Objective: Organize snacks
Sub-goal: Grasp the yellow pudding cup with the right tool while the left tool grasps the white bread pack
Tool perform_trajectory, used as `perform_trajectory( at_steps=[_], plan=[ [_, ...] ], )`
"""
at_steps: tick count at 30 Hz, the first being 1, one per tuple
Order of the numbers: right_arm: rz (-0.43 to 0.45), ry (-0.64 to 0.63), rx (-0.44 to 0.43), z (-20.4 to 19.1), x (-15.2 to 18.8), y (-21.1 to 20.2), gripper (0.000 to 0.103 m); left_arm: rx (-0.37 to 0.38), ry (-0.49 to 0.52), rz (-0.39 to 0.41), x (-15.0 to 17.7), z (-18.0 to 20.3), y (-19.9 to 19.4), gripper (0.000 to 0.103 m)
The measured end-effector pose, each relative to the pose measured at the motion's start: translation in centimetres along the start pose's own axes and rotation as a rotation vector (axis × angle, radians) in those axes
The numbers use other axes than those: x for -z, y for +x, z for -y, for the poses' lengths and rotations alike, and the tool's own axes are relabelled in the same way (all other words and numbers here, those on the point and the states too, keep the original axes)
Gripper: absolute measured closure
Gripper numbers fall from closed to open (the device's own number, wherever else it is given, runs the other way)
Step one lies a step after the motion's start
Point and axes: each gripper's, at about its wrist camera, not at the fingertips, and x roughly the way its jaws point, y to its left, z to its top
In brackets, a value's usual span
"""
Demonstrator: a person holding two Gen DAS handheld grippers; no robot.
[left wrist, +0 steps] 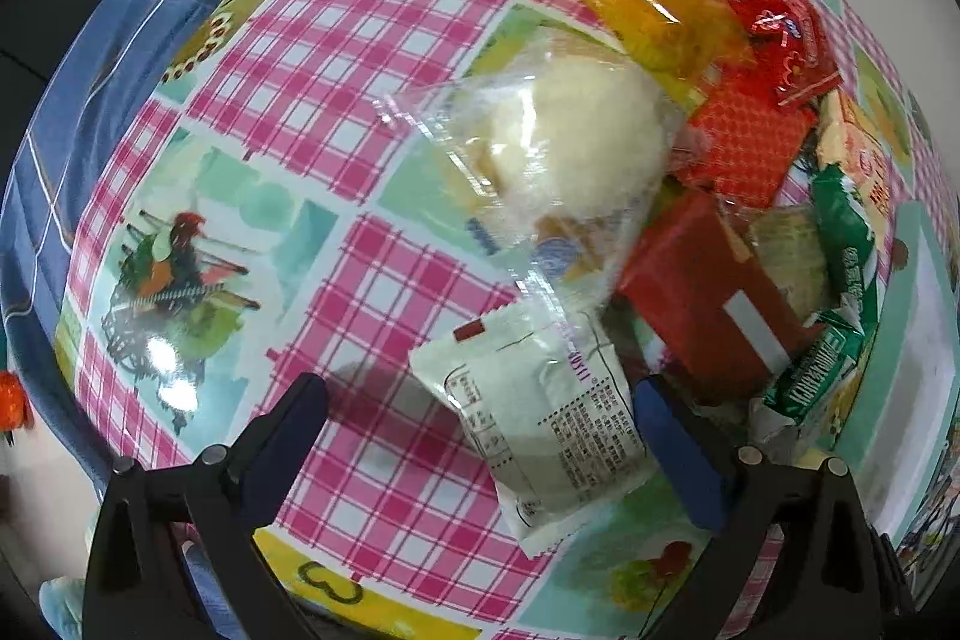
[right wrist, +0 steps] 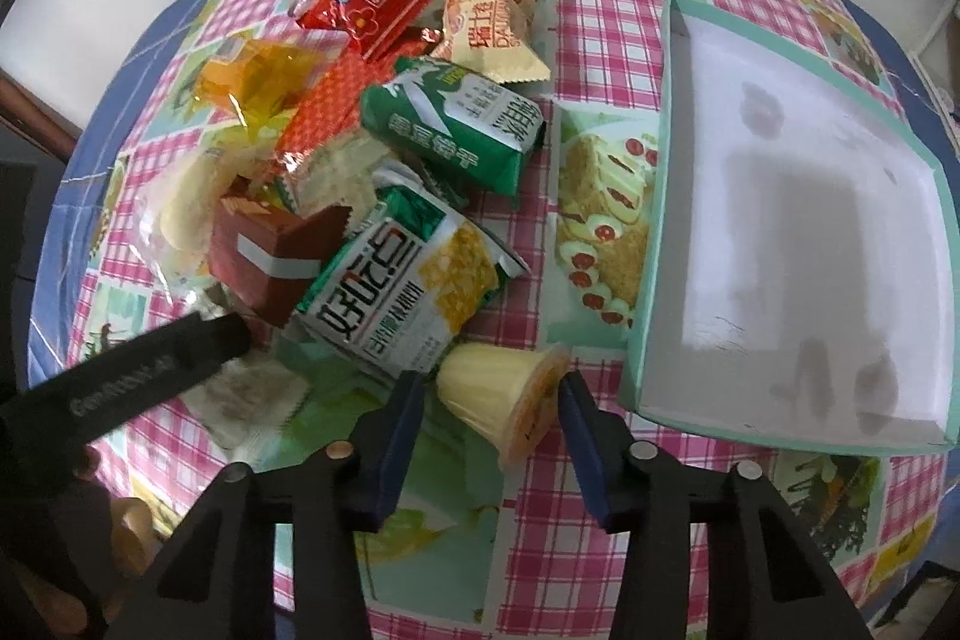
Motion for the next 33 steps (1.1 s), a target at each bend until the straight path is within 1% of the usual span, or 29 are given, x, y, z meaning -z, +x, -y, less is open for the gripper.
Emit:
perform_trajectory(
  at_steps=[2, 4, 6, 8, 11, 14, 15, 18, 20, 22, 26, 27, 28, 33],
  plan=[
    [-0.005, 0.006, -0.004, 0.3, 0.1, 0.2, 0.056, -0.019, 0.012, -0.009, 0.0, 0.7, 1.2, 0.001],
    [0.0, 0.003, -0.002, 0.4, 0.0, 0.3, 0.056, -0.019, 0.031, -0.015, 0.1, 1.5, 2.0, 0.002],
    [0.003, -0.004, 0.002, 0.3, -0.1, 0.4, 0.056, -0.017, 0.052, -0.018, 0.1, 2.5, 2.1, 0.007],
    [0.003, -0.011, 0.007, 0.1, -0.3, 0.5, 0.056, -0.023, 0.081, -0.011, 0.0, 3.8, 3.0, 0.012],
    [0.0, -0.021, 0.013, -0.2, -0.7, 0.9, 0.056, -0.042, 0.11, -0.013, -0.1, 5.7, 4.2, 0.014],
    [0.001, -0.035, 0.025, -0.5, -0.8, 1.2, 0.056, -0.049, 0.116, -0.011, -0.2, 7.7, 5.8, 0.015],
    [-0.002, -0.042, 0.031, -0.6, -0.8, 1.4, 0.056, -0.048, 0.116, -0.013, 0.4, 7.7, 5.1, 0.016],
    [0.0, -0.05, 0.032, -0.6, -1.0, 1.7, 0.057, -0.044, 0.117, -0.006, -0.1, 8.7, 5.4, 0.027],
    [-0.001, -0.049, 0.029, -0.6, -0.9, 1.8, 0.057, -0.039, 0.128, 0.002, -0.3, 9.7, 5.8, 0.04],
    [-0.002, -0.05, 0.028, -0.6, -0.8, 1.7, 0.057, -0.034, 0.133, 0.004, -0.5, 10.4, 6.2, 0.045],
    [0.0, -0.042, 0.022, -0.4, -0.7, 1.5, 0.059, -0.011, 0.121, 0.003, -1.1, 11.8, 7.6, 0.048],
    [0.004, -0.041, 0.018, -0.4, -0.8, 1.4, 0.059, -0.002, 0.117, 0.002, -1.1, 10.9, 7.8, 0.048],
    [0.007, -0.041, 0.014, -0.3, -0.8, 1.3, 0.06, 0.008, 0.113, 0.001, -1.2, 10.9, 7.9, 0.048],
    [0.007, -0.042, -0.007, -0.4, -0.7, 0.6, 0.061, 0.04, 0.098, 0.001, -2.0, 12.4, 9.3, 0.049]
  ],
)
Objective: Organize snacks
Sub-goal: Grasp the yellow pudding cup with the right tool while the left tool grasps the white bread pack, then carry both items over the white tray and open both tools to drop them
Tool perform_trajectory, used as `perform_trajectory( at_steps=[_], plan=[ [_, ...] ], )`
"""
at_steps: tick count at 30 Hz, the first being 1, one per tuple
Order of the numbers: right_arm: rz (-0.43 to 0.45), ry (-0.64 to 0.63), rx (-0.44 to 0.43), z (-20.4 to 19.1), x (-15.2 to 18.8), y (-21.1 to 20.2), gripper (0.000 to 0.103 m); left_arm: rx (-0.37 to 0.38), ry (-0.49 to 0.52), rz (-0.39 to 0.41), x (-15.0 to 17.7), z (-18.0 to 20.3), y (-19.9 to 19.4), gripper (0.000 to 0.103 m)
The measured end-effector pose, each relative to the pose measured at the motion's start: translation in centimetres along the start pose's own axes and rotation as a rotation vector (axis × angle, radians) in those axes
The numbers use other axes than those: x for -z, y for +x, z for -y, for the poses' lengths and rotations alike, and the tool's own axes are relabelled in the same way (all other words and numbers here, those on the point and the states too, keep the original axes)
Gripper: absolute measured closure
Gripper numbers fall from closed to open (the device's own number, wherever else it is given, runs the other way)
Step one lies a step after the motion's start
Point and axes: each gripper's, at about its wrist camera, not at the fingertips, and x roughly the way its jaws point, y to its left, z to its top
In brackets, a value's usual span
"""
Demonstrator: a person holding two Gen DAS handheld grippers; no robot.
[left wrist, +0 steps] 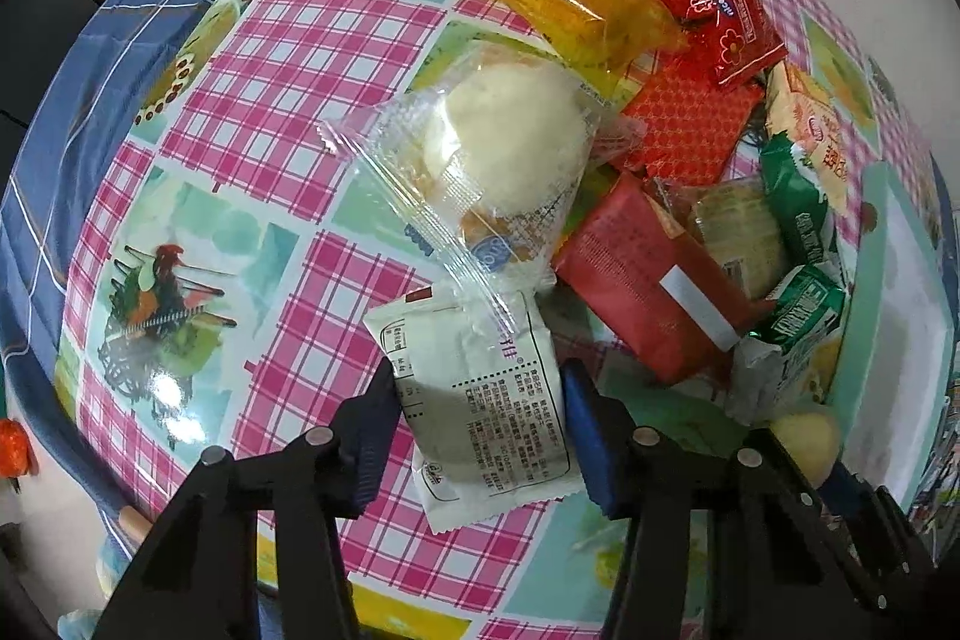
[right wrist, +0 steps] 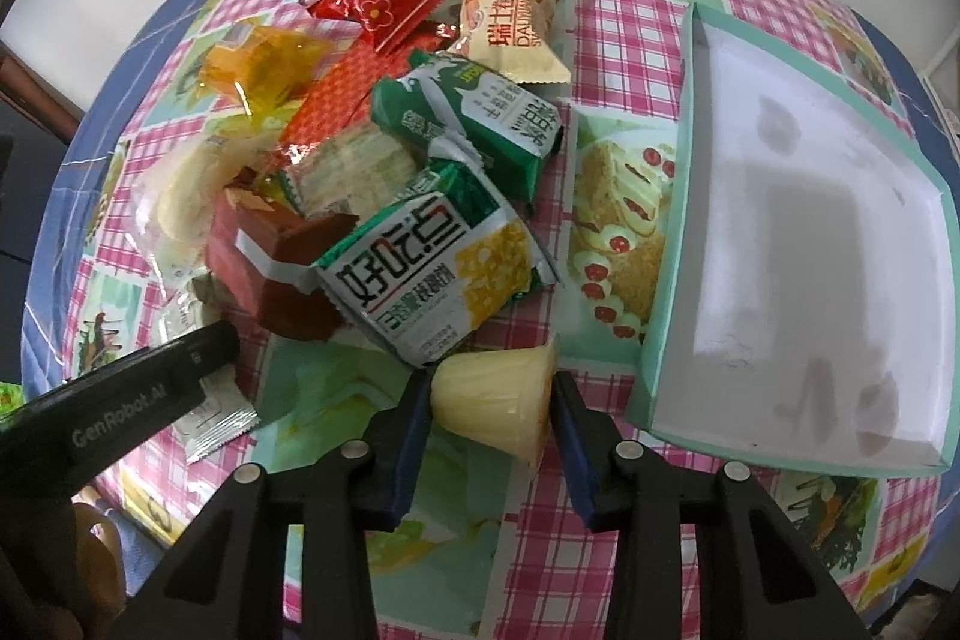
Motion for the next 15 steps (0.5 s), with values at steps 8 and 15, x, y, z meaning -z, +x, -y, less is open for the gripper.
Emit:
perform_trajectory(
  at_steps=[8, 15],
  plan=[
    [0.045, 0.01, -0.064, 0.2, 0.2, -2.4, 0.062, 0.043, -0.016, 0.057, -1.1, 1.0, -1.2, 0.049],
    [0.116, 0.003, -0.122, 0.1, 0.6, -5.2, 0.062, 0.065, -0.018, 0.149, -1.9, 1.4, -3.5, 0.049]
  ],
)
